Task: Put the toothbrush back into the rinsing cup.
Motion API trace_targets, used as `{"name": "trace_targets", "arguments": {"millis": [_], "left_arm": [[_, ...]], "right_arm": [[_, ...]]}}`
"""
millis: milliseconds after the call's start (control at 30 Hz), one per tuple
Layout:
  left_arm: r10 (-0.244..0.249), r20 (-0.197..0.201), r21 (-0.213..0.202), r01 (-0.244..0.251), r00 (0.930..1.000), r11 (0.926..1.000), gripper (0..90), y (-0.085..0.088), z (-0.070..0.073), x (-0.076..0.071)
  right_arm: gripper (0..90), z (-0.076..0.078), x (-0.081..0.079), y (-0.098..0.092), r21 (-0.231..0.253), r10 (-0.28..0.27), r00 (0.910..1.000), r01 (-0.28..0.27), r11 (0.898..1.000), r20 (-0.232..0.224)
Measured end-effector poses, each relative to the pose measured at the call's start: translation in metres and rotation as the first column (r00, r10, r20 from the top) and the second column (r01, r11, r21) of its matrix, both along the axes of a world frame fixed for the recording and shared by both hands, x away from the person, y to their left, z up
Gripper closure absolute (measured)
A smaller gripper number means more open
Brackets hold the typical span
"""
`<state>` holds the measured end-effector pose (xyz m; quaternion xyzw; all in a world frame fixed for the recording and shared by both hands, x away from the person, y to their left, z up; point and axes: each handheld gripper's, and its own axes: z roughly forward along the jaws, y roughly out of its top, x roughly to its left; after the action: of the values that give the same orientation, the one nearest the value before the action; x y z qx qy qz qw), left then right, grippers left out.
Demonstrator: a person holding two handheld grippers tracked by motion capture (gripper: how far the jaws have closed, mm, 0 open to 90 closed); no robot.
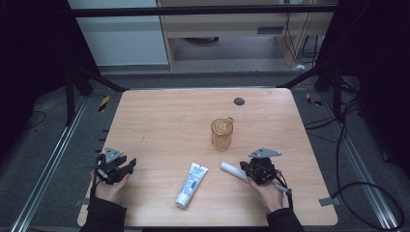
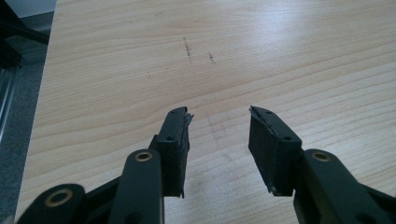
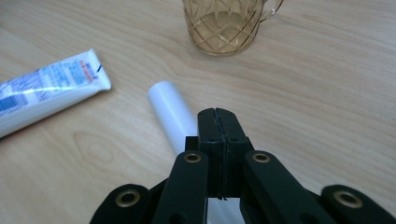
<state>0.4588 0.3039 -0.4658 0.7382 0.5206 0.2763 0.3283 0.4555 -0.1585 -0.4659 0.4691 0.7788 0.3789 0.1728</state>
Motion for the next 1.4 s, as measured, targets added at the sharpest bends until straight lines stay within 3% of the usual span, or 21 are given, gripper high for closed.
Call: {"name": "trace_targets", "arguments": {"millis": [133, 400, 867, 1400], "left_arm": [[0.001, -0.002, 0.002, -0.001, 1.0000, 1.0000, 57.8, 0.000, 0.000, 0.000], [0.002, -0.001, 0.002, -0.002, 1.0000, 1.0000, 57.9, 0.001, 0.000, 0.000], [0.001, -0.004, 0.002, -0.001, 1.0000, 1.0000, 57.8, 0.001, 0.000, 0.000], [0.001, -0.004, 0.002, -0.001, 1.0000, 1.0000, 57.5, 0.001, 0.000, 0.000]], "right_arm": [[90.0, -0.003, 0.012, 0.012, 0.007, -0.031, 0.9995, 0.031, 1.000, -0.003], [90.0, -0.011, 0.026, 0.029, -0.015, -0.029, 0.9990, 0.028, 0.999, -0.035], [90.0, -0.016, 0.020, 0.031, -0.045, 0.010, 0.9971, -0.014, 0.999, -0.075], [90.0, -0.014, 0.007, 0.035, -0.057, 0.066, 0.9951, -0.070, 0.996, -0.073]]}}
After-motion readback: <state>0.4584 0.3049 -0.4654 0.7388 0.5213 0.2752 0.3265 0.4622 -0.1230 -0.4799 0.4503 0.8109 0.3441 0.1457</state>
